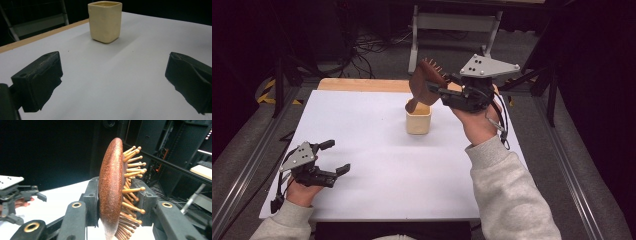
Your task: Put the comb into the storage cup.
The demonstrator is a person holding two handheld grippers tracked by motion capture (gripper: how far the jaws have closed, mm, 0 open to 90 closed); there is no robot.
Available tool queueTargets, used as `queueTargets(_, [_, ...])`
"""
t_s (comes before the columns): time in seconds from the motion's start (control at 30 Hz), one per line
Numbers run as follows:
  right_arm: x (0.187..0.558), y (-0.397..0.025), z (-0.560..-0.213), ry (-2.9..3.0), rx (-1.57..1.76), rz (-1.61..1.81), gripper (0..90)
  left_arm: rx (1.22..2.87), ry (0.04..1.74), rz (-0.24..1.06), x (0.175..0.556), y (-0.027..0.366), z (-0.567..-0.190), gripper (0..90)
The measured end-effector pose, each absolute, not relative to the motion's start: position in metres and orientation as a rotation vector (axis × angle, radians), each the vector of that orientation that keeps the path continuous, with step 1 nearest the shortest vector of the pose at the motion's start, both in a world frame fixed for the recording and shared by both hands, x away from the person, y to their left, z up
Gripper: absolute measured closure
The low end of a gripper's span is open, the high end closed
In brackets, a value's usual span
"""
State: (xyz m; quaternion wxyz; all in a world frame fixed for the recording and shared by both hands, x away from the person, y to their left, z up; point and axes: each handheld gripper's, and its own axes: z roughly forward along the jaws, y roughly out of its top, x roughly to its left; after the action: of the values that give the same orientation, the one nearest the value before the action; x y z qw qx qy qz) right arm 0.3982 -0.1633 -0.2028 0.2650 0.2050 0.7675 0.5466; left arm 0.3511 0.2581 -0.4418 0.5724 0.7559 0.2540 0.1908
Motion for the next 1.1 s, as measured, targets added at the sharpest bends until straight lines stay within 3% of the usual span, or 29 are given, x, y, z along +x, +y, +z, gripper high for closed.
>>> queueTargets(1.1, [0.448, -0.175, -0.237, 2.027, 0.719, 1.405, 60.1, 1.763, 0.615, 0.468, 0.35, 0.259, -0.441, 2.5])
